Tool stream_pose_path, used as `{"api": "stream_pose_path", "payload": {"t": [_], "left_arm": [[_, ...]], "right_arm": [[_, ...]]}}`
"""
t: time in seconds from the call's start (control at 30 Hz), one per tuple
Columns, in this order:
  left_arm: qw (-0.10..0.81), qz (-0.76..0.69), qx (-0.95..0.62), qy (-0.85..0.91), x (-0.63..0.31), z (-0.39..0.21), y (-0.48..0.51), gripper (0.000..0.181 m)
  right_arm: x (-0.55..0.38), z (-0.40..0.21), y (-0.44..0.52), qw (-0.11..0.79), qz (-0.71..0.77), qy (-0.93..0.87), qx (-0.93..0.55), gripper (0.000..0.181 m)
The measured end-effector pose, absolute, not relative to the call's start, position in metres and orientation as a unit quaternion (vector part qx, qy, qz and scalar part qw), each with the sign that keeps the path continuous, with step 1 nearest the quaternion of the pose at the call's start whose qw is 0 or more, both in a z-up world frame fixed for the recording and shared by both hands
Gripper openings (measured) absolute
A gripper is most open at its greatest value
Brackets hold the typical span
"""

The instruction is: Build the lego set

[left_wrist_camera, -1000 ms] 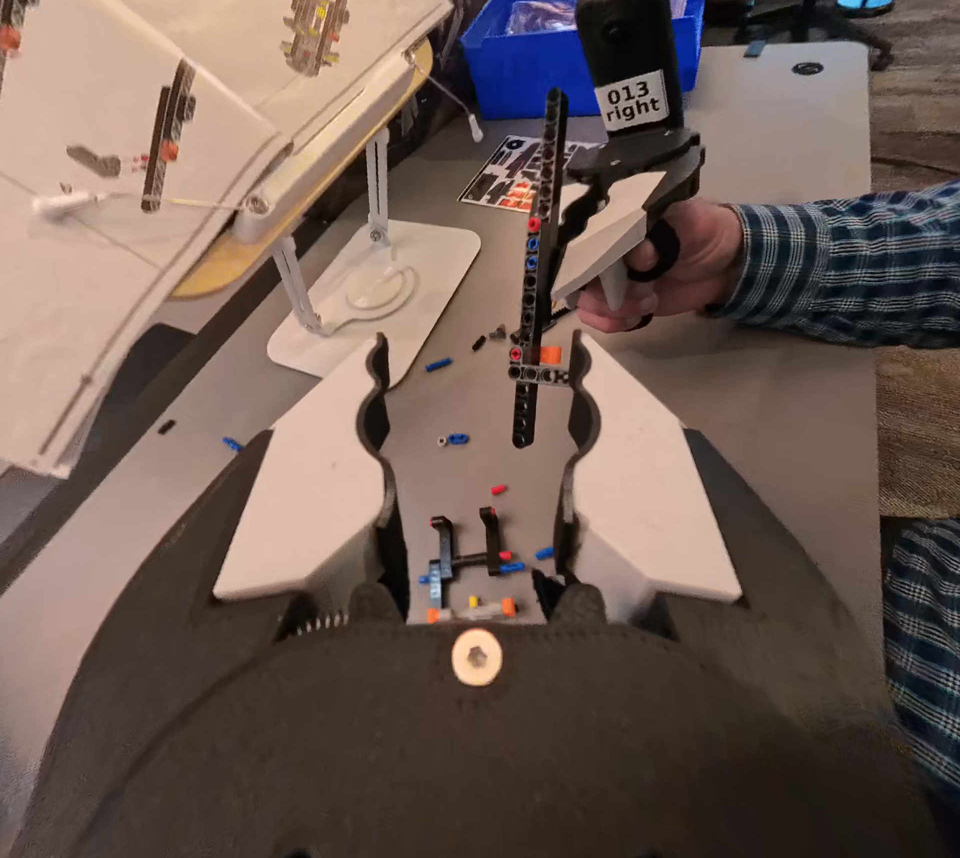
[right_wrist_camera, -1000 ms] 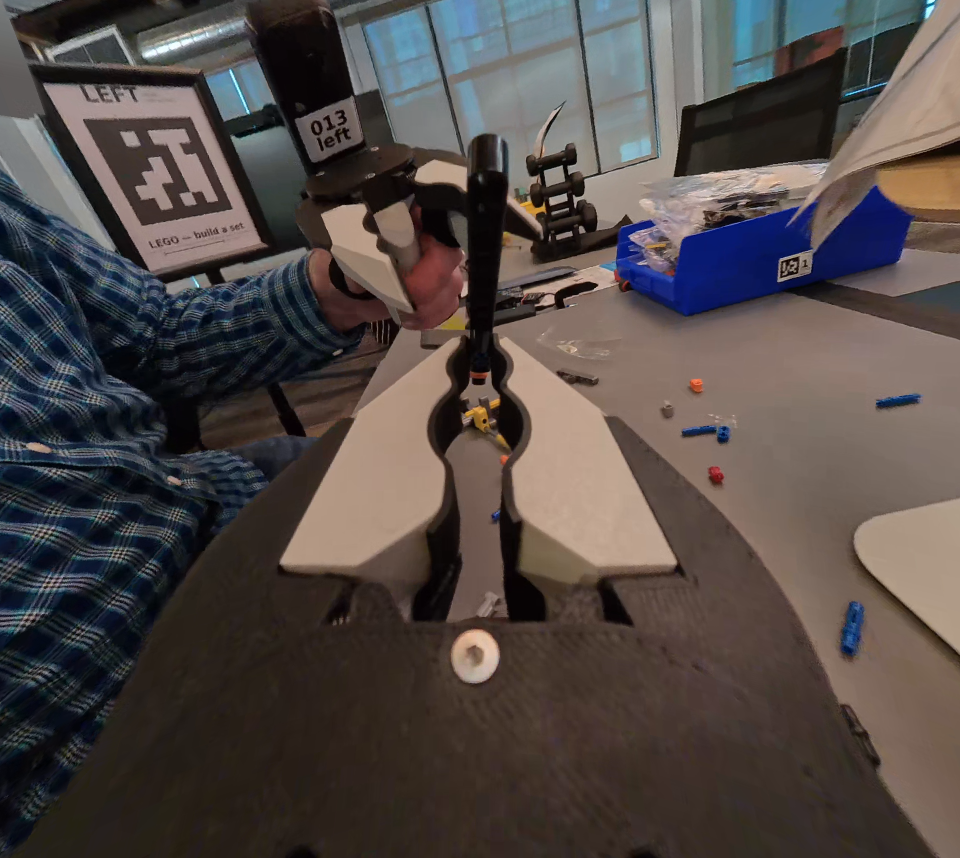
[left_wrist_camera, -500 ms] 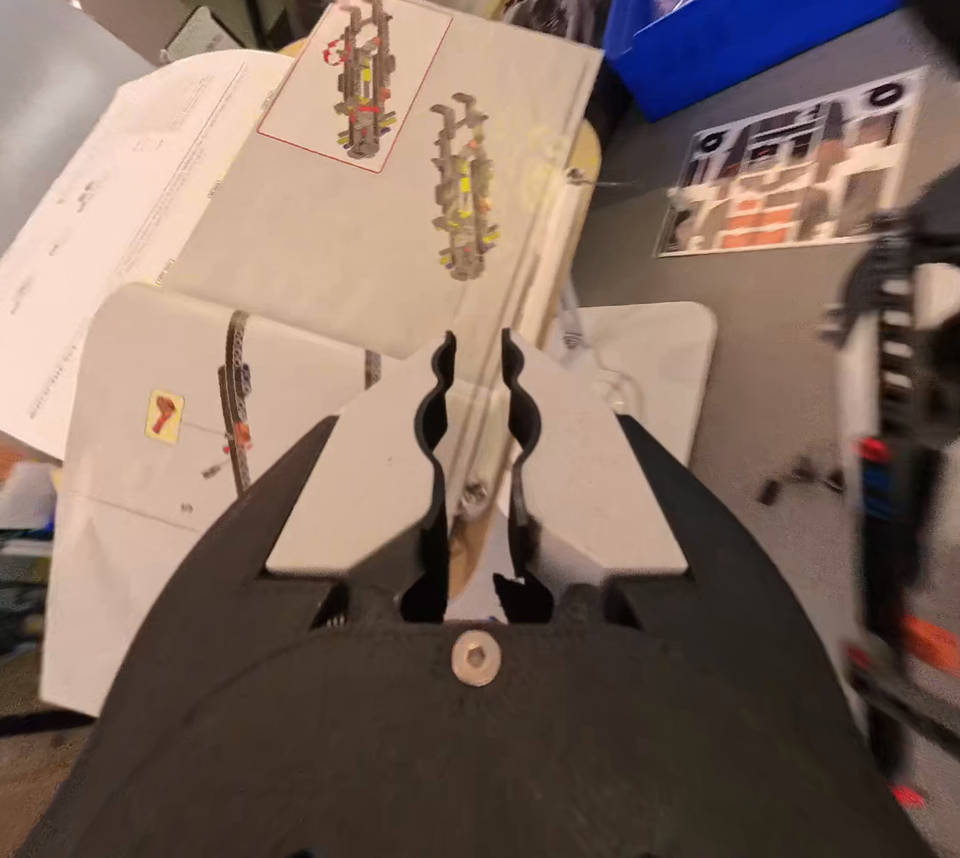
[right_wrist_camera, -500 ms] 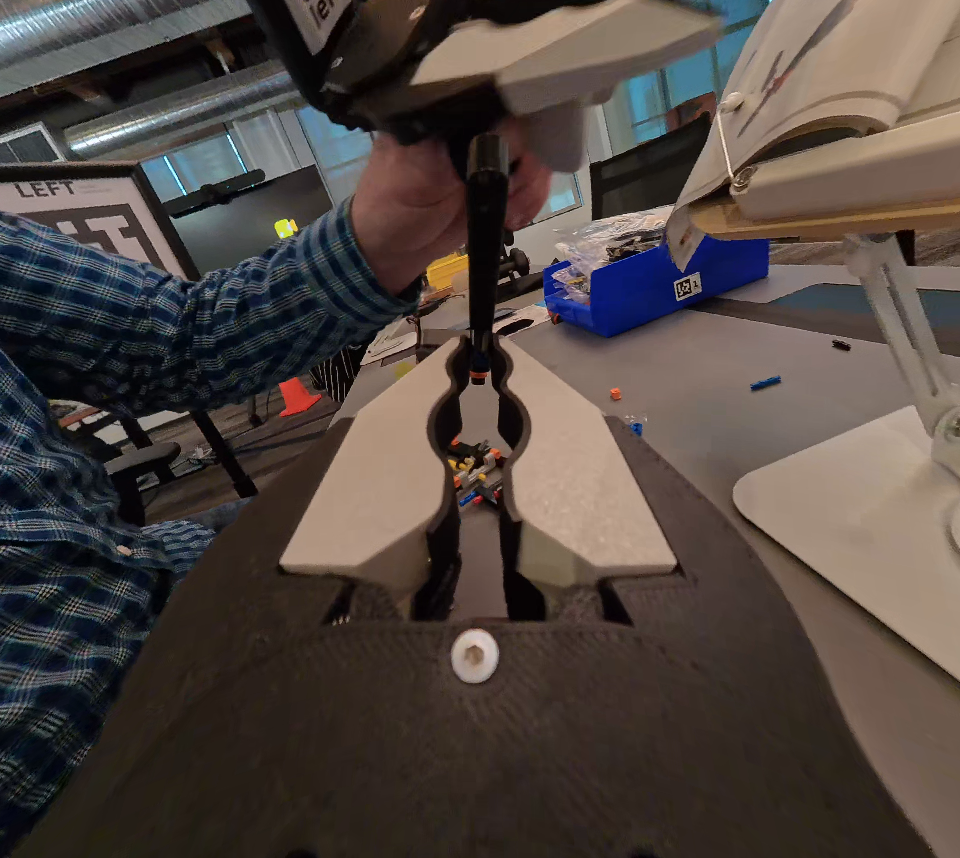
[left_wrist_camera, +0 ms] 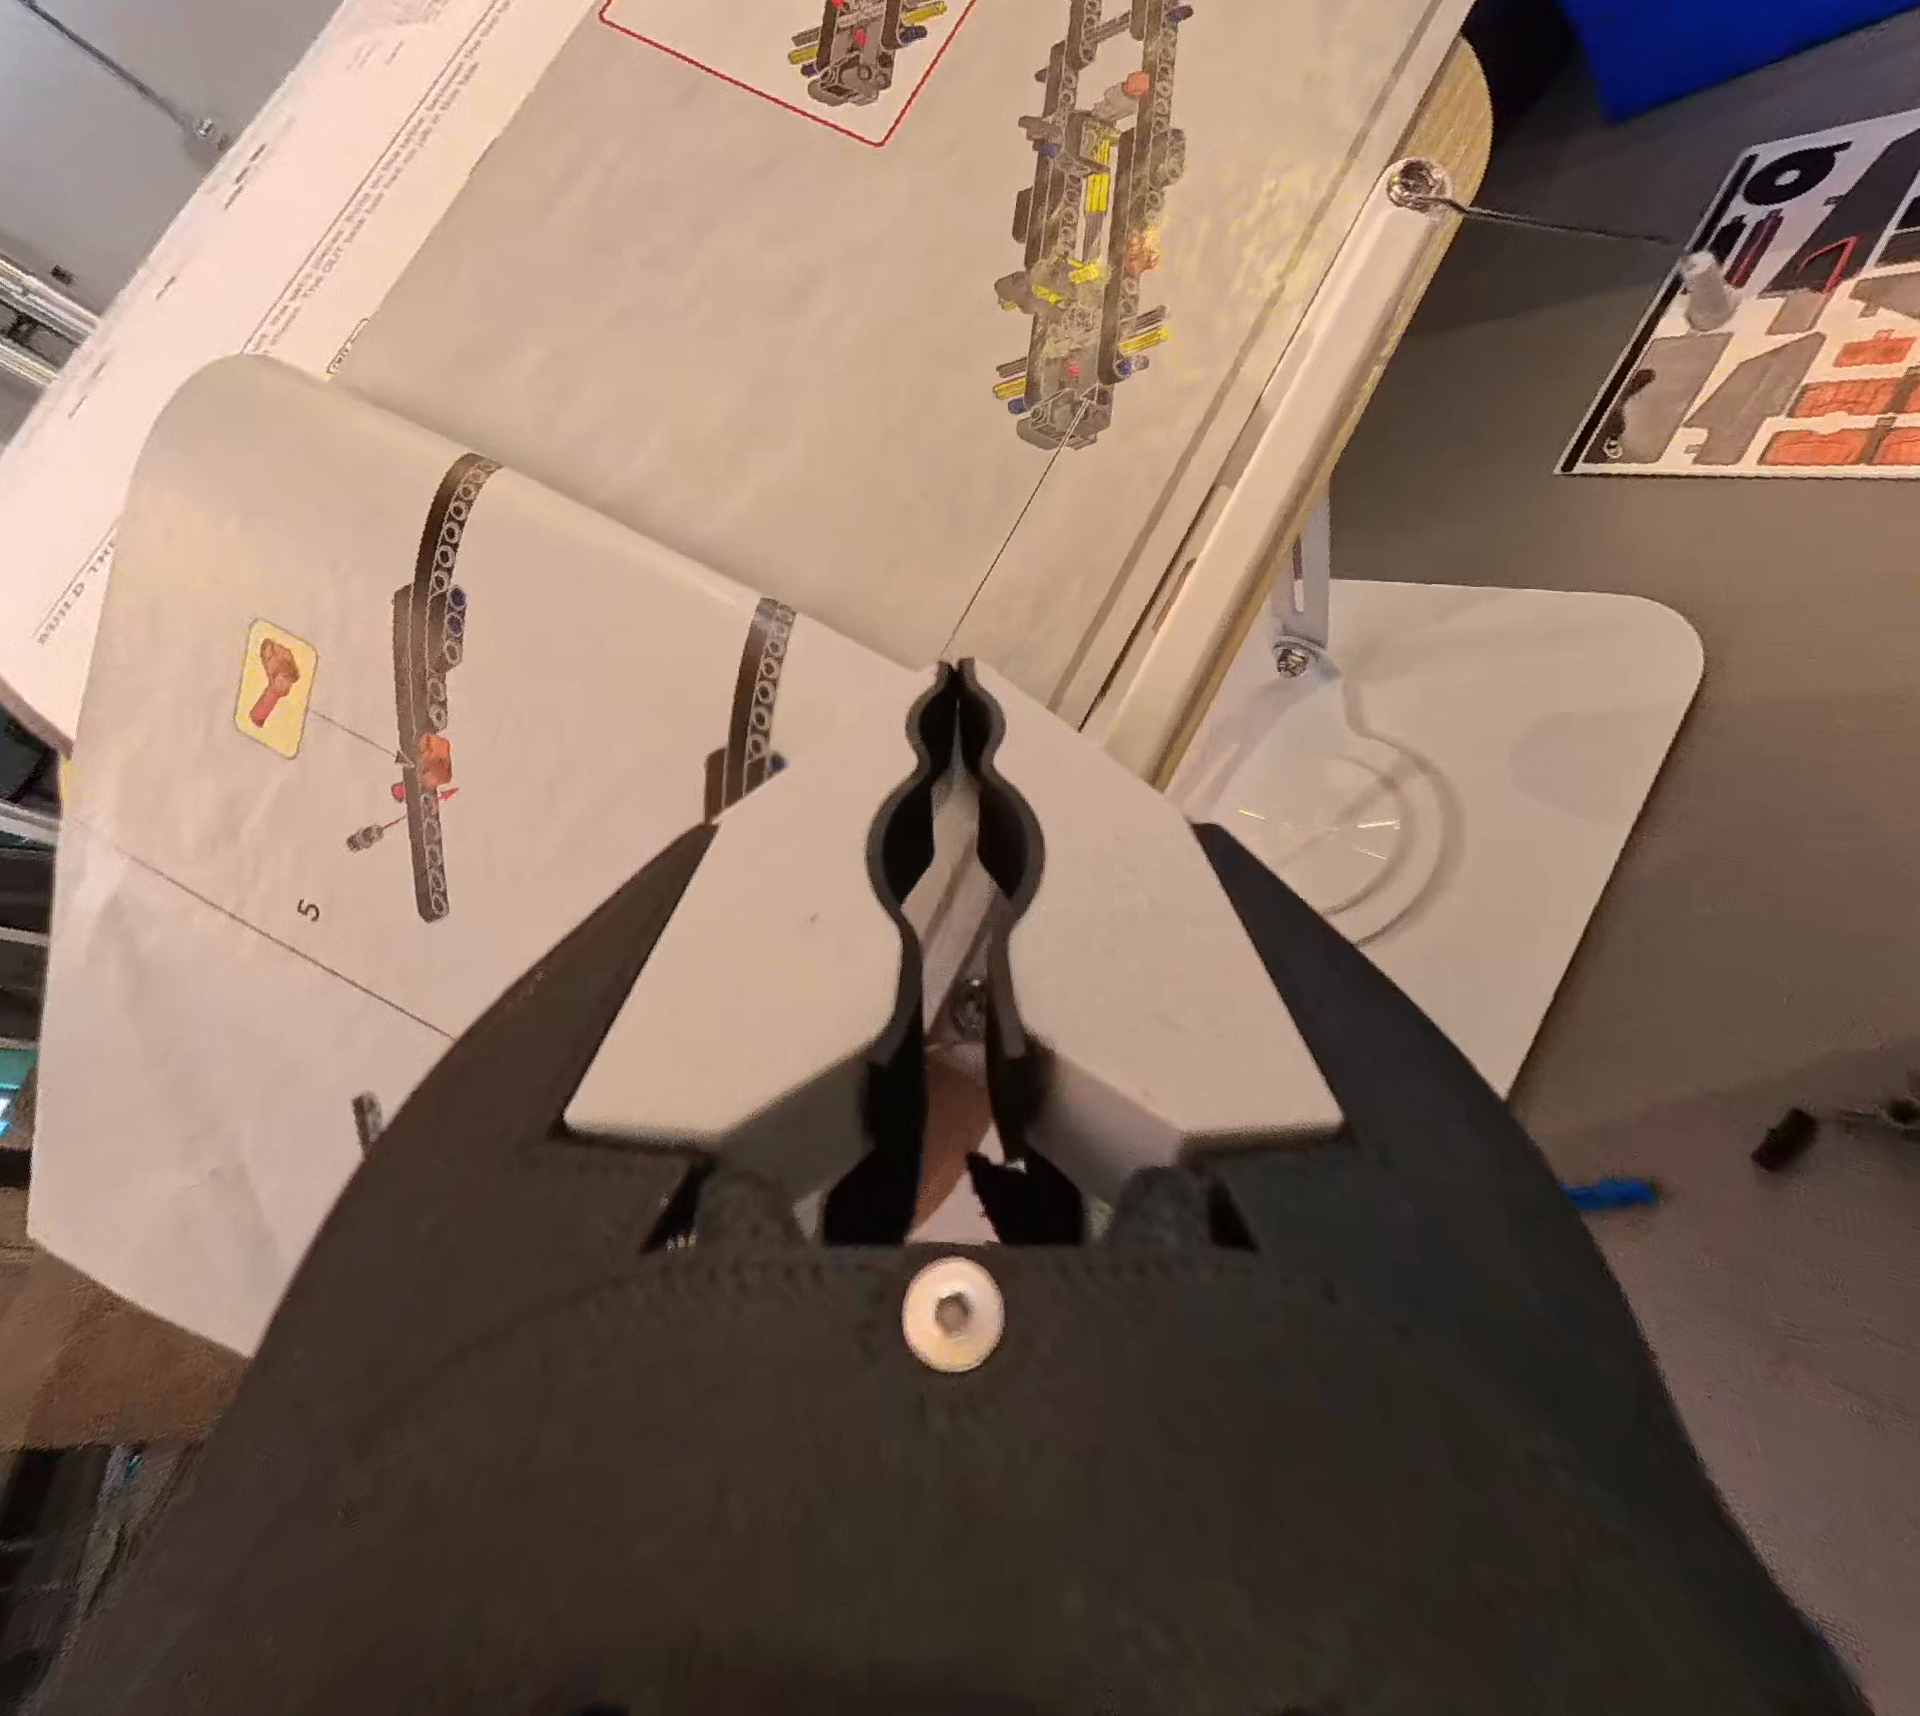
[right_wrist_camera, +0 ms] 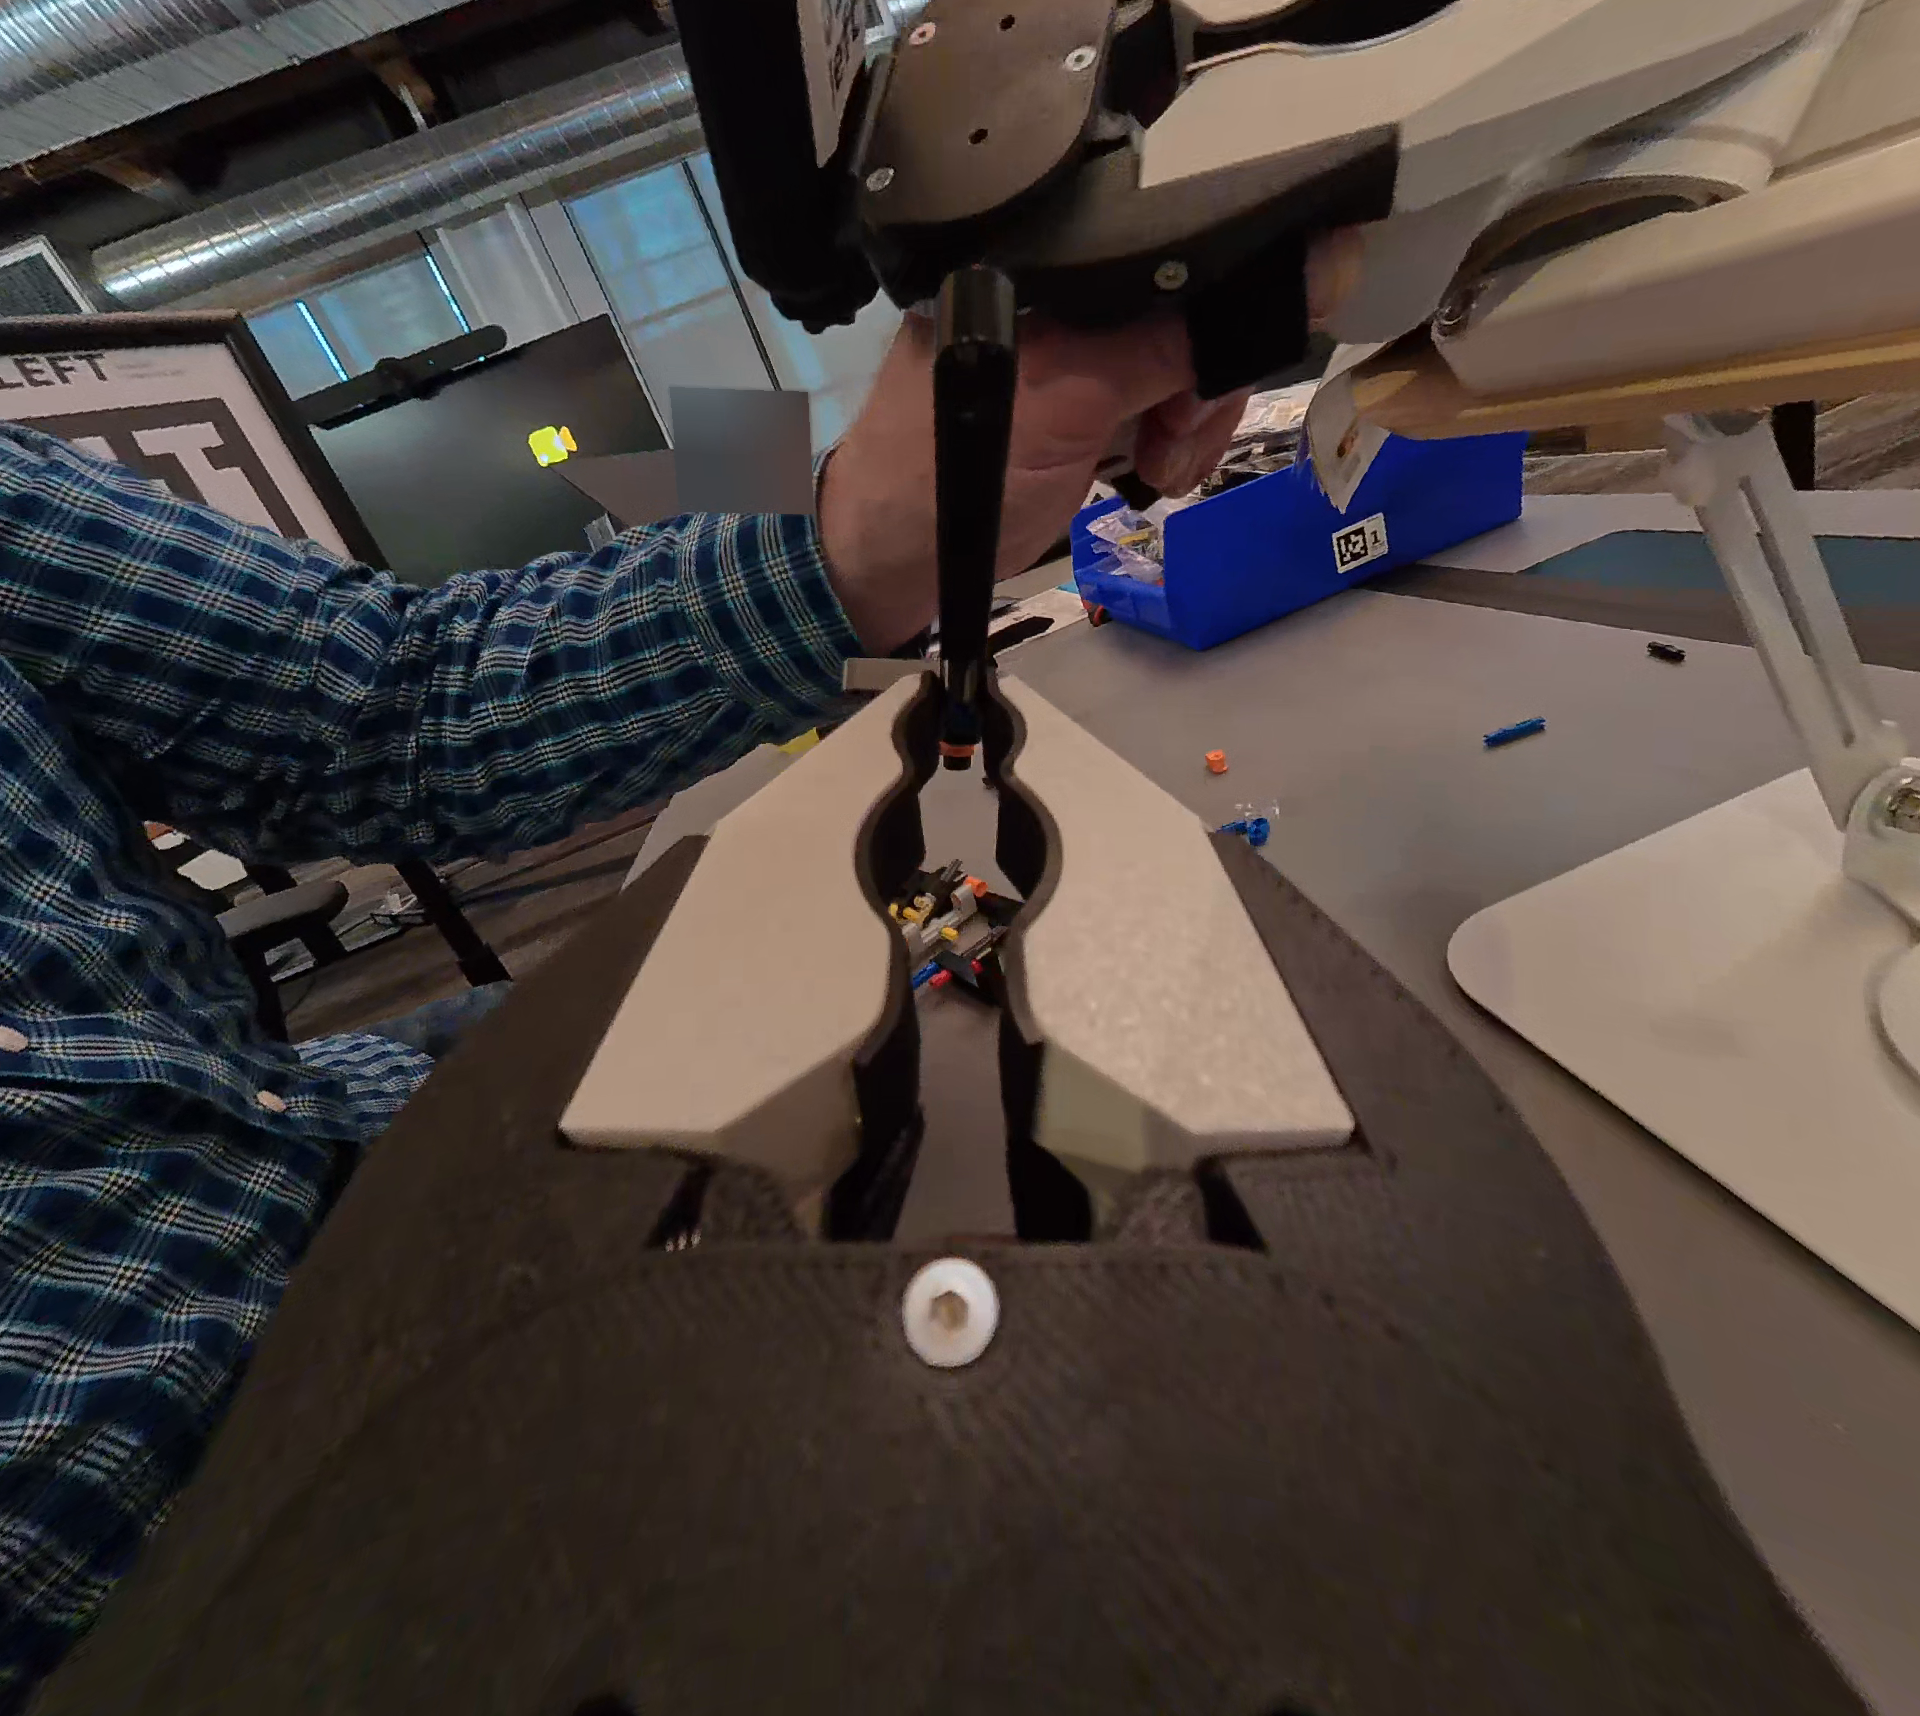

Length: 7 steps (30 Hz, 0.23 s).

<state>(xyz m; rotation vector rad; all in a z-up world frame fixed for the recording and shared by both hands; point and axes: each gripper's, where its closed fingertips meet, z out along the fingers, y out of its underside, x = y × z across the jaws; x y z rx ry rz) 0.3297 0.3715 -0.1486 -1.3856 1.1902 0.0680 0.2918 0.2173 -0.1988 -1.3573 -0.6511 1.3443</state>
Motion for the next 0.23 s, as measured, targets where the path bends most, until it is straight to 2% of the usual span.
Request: {"api": "stream_pose_path", "payload": {"t": [0.1,0.23], "left_arm": [[0.617,0.018,-0.601,0.508,0.320,-0.146,0.361,0.002],[0.621,-0.010,-0.604,0.499,0.295,-0.141,0.336,0.014]], "right_arm": [[0.294,-0.199,0.219,0.532,0.568,-0.266,-0.568,0.005],[0.293,-0.197,0.218,0.530,0.574,-0.264,-0.566,0.005]]}}
